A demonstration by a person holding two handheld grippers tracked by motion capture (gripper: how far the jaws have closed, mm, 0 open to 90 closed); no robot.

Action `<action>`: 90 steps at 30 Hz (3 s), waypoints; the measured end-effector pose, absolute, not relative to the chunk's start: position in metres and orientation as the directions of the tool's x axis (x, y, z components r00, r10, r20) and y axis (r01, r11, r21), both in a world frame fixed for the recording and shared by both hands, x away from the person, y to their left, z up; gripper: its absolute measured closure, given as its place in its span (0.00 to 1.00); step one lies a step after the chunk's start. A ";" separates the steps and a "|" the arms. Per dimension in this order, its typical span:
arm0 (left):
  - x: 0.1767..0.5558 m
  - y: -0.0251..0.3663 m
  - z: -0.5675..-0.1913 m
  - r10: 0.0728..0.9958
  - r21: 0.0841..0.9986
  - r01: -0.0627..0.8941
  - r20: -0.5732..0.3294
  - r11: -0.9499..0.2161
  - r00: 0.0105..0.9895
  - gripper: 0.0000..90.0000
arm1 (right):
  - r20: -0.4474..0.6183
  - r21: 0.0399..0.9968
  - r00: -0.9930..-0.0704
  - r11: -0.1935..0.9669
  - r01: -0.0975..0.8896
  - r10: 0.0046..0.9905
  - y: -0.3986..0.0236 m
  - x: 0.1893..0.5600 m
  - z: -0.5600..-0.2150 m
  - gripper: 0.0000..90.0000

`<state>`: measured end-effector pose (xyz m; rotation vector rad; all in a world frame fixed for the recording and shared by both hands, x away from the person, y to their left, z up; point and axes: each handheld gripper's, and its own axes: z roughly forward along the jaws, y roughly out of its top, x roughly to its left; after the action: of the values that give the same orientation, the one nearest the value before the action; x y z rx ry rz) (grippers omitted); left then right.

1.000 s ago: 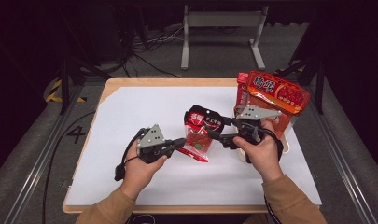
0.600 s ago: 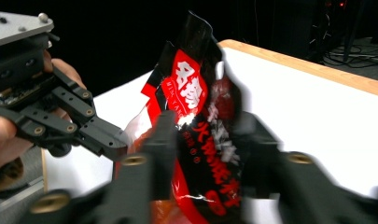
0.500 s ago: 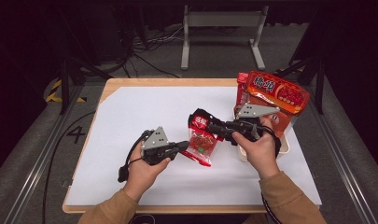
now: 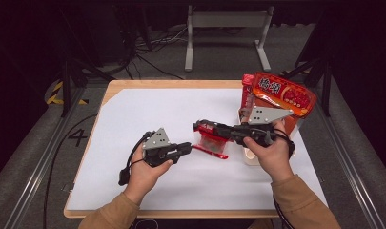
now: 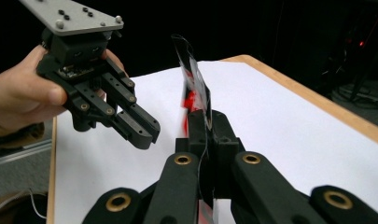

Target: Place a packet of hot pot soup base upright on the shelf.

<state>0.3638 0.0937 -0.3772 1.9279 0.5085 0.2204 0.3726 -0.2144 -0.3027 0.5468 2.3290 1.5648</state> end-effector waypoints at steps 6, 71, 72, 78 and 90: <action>0.364 0.097 -0.375 0.452 0.913 0.249 -0.082 -0.323 0.888 0.90 | -0.048 0.929 -0.882 0.346 0.133 0.468 -0.230 0.373 -0.295 1.00; 0.365 0.206 -0.394 0.706 0.878 0.434 -0.176 -0.202 0.686 0.46 | -0.165 0.913 -0.892 0.407 0.023 0.420 -0.365 0.368 -0.282 1.00; 0.365 0.207 -0.394 0.706 0.878 0.435 -0.178 -0.200 0.686 0.46 | -0.164 0.913 -0.894 0.407 0.023 0.417 -0.365 0.369 -0.283 1.00; 0.362 0.211 -0.396 0.718 0.875 0.447 -0.190 -0.186 0.670 0.46 | -0.140 0.914 -0.903 0.404 0.040 0.406 -0.365 0.372 -0.289 1.00; 0.363 0.214 -0.400 0.724 0.868 0.462 -0.199 -0.183 0.661 0.45 | -0.069 0.914 -0.937 0.398 0.078 0.342 -0.365 0.374 -0.296 0.99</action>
<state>0.3625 0.2137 -0.3996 1.8294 0.9432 0.3118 0.3736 -0.3654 -0.2961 0.3702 2.4103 1.5565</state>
